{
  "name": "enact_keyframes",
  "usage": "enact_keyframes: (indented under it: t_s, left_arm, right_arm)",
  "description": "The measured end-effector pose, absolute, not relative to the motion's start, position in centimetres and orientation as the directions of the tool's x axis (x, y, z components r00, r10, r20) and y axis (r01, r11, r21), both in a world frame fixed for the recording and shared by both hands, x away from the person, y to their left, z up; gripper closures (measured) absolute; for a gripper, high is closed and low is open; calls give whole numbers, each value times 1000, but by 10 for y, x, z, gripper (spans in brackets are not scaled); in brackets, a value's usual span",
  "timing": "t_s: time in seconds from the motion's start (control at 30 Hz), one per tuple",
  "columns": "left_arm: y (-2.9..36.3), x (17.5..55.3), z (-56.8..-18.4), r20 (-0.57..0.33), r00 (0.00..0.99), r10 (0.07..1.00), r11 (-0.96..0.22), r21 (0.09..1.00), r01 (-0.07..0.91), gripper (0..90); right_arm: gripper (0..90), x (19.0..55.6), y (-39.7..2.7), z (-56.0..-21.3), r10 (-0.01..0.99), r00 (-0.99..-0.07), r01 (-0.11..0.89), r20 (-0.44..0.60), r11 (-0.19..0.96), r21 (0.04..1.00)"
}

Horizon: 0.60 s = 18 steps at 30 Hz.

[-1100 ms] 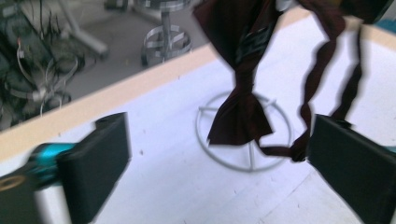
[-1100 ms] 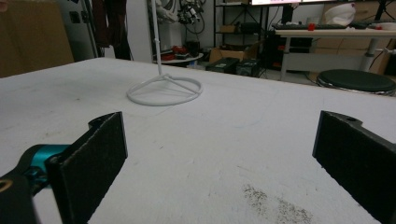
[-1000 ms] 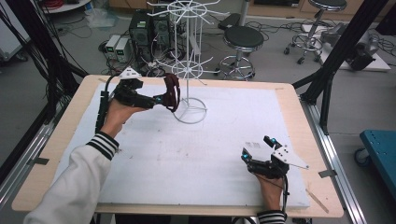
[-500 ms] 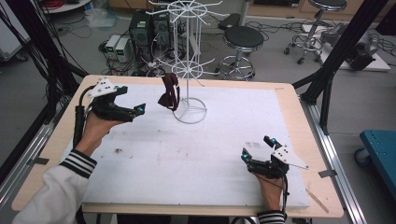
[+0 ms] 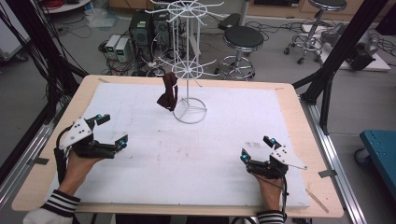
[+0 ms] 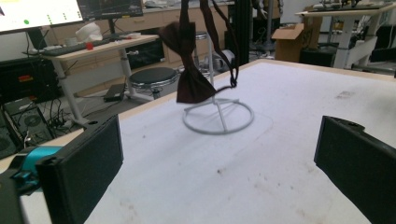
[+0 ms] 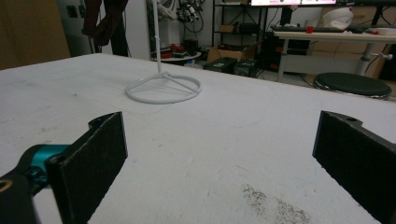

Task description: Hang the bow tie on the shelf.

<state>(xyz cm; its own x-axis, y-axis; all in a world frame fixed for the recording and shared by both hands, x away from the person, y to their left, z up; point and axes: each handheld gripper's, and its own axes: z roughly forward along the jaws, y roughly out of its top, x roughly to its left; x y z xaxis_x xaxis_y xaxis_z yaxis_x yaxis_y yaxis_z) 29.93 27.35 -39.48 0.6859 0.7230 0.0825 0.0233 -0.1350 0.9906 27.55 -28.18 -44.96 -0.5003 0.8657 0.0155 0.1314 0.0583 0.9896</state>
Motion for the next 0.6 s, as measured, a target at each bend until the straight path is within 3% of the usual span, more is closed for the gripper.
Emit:
enact_keyframes:
  t_s: [0.17,0.6]
  left_arm:
    - [278,294,-421,32,666,745,-94,994,58,17]
    - [281,286,-451,58,642,765,-69,998,-8,17]
  right_arm:
    - [24,276,-283,-450,866,-499,126,13,58,990]
    - [23,276,-282,-450,867,-498,125,10,60,990]
